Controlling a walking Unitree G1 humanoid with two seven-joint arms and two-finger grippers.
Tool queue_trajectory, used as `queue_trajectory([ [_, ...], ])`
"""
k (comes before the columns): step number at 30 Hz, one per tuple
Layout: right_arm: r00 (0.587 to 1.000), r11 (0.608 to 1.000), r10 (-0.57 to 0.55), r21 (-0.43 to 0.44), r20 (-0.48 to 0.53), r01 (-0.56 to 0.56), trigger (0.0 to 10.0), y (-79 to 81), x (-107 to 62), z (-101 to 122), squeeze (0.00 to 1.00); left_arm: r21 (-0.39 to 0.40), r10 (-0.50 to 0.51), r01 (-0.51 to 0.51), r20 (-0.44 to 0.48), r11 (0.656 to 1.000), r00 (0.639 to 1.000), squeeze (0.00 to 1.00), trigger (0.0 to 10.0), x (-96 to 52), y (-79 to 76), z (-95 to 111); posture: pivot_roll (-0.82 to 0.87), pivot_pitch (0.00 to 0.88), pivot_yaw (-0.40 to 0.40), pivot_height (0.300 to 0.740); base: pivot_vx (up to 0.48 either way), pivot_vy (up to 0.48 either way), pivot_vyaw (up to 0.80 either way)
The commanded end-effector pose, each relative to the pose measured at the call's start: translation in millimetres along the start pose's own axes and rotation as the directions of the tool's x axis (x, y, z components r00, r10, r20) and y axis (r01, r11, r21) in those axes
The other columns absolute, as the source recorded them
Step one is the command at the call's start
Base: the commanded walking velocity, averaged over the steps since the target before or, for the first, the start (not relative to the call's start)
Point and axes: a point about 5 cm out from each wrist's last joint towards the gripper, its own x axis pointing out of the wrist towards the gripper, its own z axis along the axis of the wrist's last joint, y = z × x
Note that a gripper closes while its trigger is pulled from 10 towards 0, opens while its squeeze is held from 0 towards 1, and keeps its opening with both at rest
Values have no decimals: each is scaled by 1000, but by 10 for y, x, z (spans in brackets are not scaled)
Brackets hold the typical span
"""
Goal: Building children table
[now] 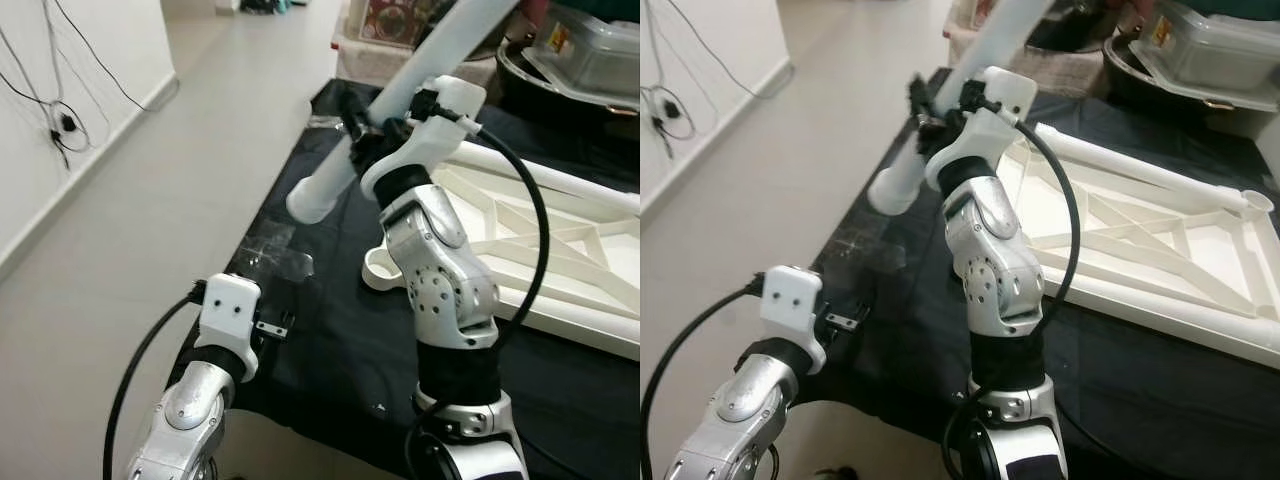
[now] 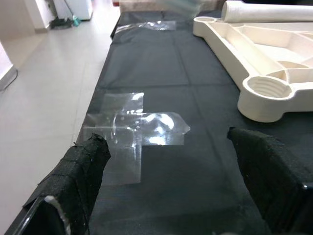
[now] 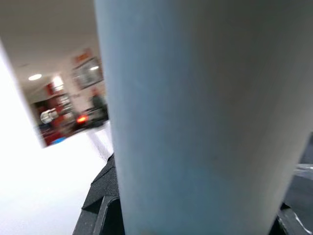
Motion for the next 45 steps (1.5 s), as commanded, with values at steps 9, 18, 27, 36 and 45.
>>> queue_trajectory([
  [9,974,984,165,87,-153,-153,10000,76,-333,-399,0,96,-61,66,-56,993,997,0,10000,144,-20,-64,111,64,-57,740,0,0,0],
  [18,946,962,260,141,-195,-235,10000,117,-468,-508,0,92,-159,162,-40,982,986,0,10000,289,-115,-41,102,57,-51,740,0,0,0],
  [27,931,951,296,156,-212,-267,10000,159,-544,-529,0,51,-173,174,-28,983,985,0,0,350,-161,-62,94,52,-49,740,0,0,0],
  [36,931,955,290,135,-222,-265,10000,102,-551,-558,0,82,-177,183,-73,980,981,0,0,333,-172,-169,98,51,-51,740,0,0,0],
  [45,927,954,296,117,-231,-275,10000,37,-555,-565,1000,71,-198,205,-85,976,976,0,10000,299,-182,-176,102,52,-51,740,0,0,0],
])
